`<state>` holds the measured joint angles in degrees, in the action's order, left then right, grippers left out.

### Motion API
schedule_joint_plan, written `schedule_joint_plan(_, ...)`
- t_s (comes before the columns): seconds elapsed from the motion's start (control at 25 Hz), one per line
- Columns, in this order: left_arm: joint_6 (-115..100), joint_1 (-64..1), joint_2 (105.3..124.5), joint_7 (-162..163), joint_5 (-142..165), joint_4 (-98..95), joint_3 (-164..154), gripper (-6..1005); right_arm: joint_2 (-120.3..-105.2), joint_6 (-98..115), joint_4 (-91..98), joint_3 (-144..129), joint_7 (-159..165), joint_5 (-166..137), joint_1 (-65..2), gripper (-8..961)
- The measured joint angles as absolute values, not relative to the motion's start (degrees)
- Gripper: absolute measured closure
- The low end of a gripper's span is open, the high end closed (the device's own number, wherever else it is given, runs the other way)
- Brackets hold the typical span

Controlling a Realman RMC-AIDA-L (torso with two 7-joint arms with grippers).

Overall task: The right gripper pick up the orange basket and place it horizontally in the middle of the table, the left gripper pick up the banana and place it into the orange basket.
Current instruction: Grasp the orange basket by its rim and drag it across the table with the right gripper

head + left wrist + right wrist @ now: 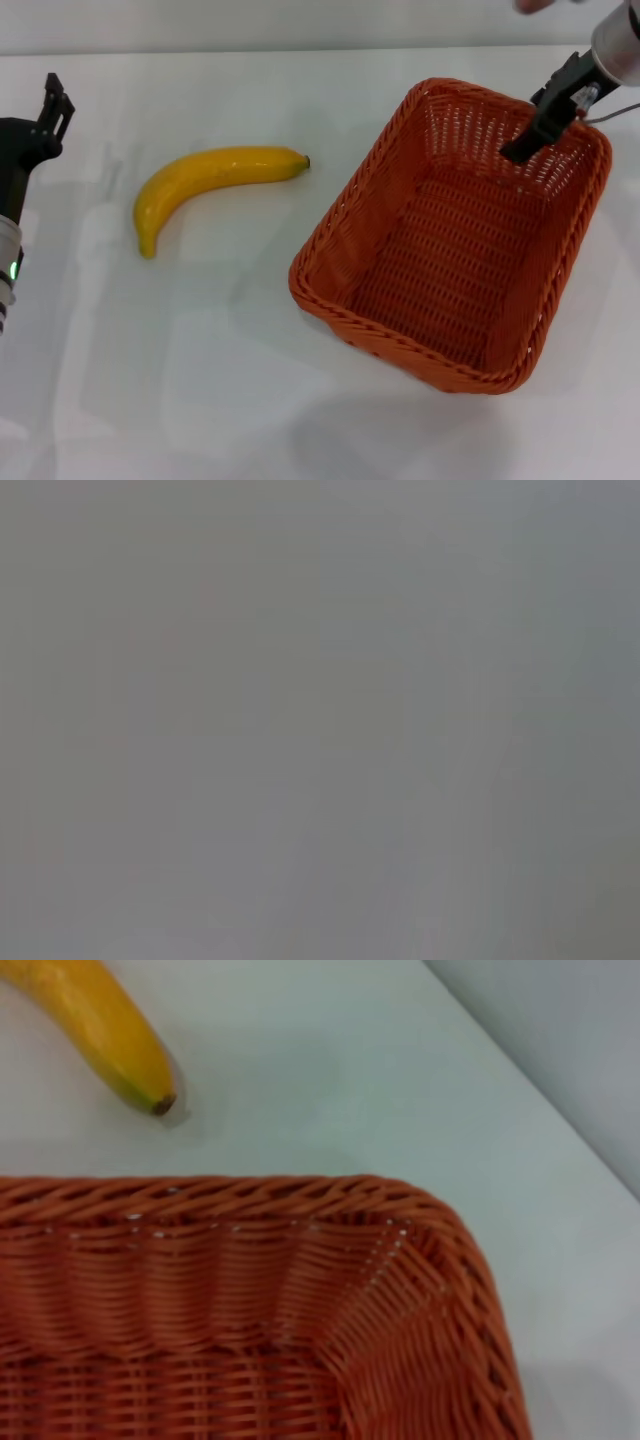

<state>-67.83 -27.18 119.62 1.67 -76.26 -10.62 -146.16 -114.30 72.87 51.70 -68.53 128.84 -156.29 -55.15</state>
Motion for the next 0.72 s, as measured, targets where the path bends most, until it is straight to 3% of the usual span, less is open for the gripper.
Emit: schedule_joint_plan(0.72, -67.41, -27.15, 119.61, 1.67, -74.92, -10.71, -146.16, 167, -114.68, 70.68, 50.34, -69.93, 129.00, -156.69, -54.57, 116)
